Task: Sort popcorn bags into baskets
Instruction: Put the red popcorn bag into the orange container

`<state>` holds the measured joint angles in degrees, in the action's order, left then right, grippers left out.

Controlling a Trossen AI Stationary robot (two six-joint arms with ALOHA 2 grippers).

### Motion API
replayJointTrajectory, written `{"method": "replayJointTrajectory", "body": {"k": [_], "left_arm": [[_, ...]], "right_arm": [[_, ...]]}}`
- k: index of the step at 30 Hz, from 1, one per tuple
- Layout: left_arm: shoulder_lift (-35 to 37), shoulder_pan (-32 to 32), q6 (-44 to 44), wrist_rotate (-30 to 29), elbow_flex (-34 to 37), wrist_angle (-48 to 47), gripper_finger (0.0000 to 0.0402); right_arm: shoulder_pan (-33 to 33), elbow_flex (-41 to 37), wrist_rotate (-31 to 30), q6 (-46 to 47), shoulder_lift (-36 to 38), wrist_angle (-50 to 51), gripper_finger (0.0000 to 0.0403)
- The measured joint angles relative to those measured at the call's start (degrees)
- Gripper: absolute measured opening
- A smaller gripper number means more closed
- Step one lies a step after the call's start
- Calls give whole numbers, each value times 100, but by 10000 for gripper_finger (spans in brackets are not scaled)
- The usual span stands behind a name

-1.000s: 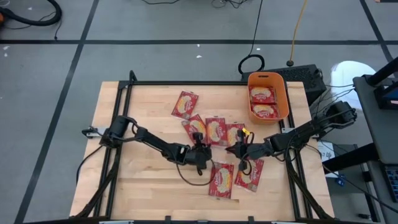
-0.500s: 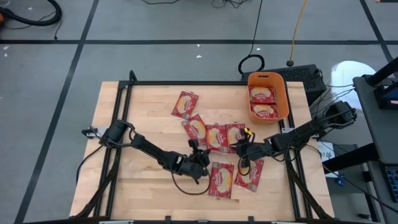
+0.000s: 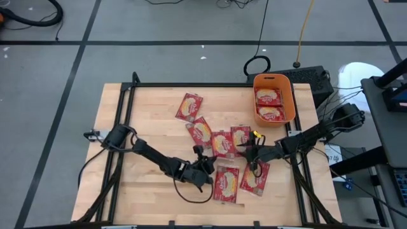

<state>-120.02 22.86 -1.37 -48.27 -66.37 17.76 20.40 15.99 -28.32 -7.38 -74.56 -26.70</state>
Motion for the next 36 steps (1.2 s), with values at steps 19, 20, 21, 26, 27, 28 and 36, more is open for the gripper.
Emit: {"method": "replayJointTrajectory", "body": {"k": [19, 20, 21, 26, 27, 28, 36], "left_arm": [[3, 290, -422, -42, -4, 769, 0], [3, 290, -432, -42, -4, 786, 0], [3, 290, -432, -42, -4, 789, 0], [3, 301, -465, -42, -4, 959, 0], [3, 307, -517, -42, -4, 1050, 0], [3, 311, -583, -42, -4, 1150, 0], [5, 394, -740, 20, -4, 1405, 0]], "right_arm": [[87, -92, 754, -981, -434, -1176, 162], [87, -92, 752, -1034, -533, -1298, 162], [87, -94, 756, -1069, -634, -1446, 165], [87, -89, 759, -1249, -1219, -2252, 188], [76, -87, 764, -1284, -1337, -2465, 191], [70, -85, 785, -1341, -1431, -2628, 193], [66, -85, 972, -1731, -1753, -3703, 161]]}}
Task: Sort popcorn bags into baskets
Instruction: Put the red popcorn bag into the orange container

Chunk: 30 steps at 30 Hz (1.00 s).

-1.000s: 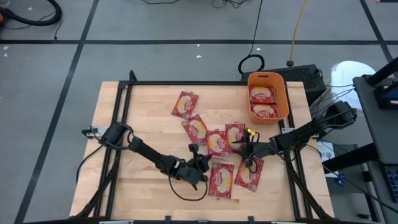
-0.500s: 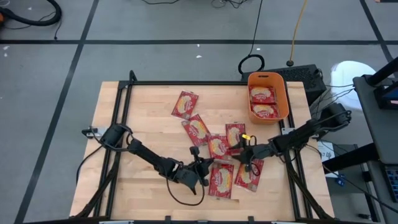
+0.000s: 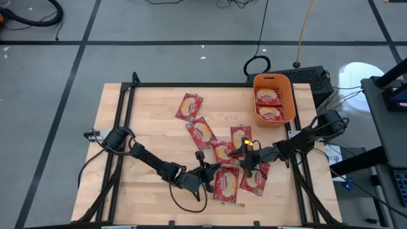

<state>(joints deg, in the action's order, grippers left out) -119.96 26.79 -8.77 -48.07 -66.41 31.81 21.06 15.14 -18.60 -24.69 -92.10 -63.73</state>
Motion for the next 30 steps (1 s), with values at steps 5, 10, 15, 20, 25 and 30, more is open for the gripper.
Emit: {"method": "replayJointTrajectory", "body": {"k": [5, 10, 15, 20, 25, 30], "left_arm": [[0, 106, 4, 2, 0, 55, 0], [0, 131, -132, 4, 0, 254, 1], [0, 135, -166, 14, 0, 274, 3], [0, 135, 138, -11, 0, 278, 26], [0, 175, 231, -135, 0, 287, 71], [0, 236, 284, -152, 0, 284, 114]], "right_arm": [[-7, 0, 91, -12, 0, 9, 117], [-4, 0, 95, -133, 3, -49, 78], [-5, 0, 124, -161, 3, -122, 49], [-7, 0, 104, -166, 3, -127, 37], [-7, 0, 93, -162, 3, -141, 40], [-7, 0, 95, -157, 3, -139, 39]]}}
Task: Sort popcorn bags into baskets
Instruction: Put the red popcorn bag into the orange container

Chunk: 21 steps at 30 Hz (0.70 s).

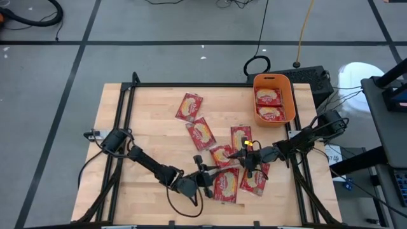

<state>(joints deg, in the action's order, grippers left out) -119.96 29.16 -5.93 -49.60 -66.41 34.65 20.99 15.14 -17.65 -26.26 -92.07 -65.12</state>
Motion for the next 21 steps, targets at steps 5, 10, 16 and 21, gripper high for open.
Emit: {"method": "replayJointTrajectory", "body": {"k": [5, 10, 16, 21], "left_arm": [[57, 66, -98, -251, 0, -33, 135], [215, 164, -131, -305, 0, -174, 146], [470, 313, -220, -994, 0, -639, 147], [490, 409, -266, -1311, 0, -687, 147]], "right_arm": [[0, 0, -2, 94, 0, 4, 39], [0, 0, -2, 109, 0, 11, 39], [0, 0, -1, 111, 0, 0, 39], [0, 0, -2, 137, 0, -4, 39]]}}
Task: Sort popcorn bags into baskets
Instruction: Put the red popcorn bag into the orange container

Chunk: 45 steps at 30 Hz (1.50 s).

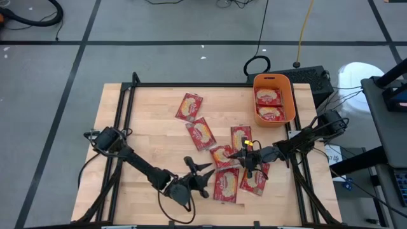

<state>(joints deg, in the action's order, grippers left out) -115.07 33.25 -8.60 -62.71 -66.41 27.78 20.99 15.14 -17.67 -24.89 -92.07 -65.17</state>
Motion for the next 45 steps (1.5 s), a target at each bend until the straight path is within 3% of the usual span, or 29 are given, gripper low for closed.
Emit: {"method": "replayJointTrajectory", "body": {"k": [10, 17, 22, 24, 28, 38, 45], "left_arm": [[0, -91, 1298, -19, 0, -1162, 147], [0, -204, 2202, 311, 0, -2089, 147], [-2, -262, 2801, 412, 0, -2327, 147], [-2, -344, 2979, 720, 0, -2320, 149], [-7, -497, 3038, 1388, 0, -2244, 169], [-7, -700, 2566, 1357, 0, -1903, 257], [-7, -773, 2526, 1452, 0, -1846, 253]], "right_arm": [[0, 0, 0, 0, 0, -7, 38], [0, 0, 0, -1, 0, -3, 38], [0, 0, 0, 16, 0, -2, 38], [0, 0, 0, 17, 0, -6, 38], [0, 0, 0, 18, 0, -15, 38], [0, 0, 0, 18, 0, -15, 38], [0, 0, 2, 18, 0, -15, 38]]}}
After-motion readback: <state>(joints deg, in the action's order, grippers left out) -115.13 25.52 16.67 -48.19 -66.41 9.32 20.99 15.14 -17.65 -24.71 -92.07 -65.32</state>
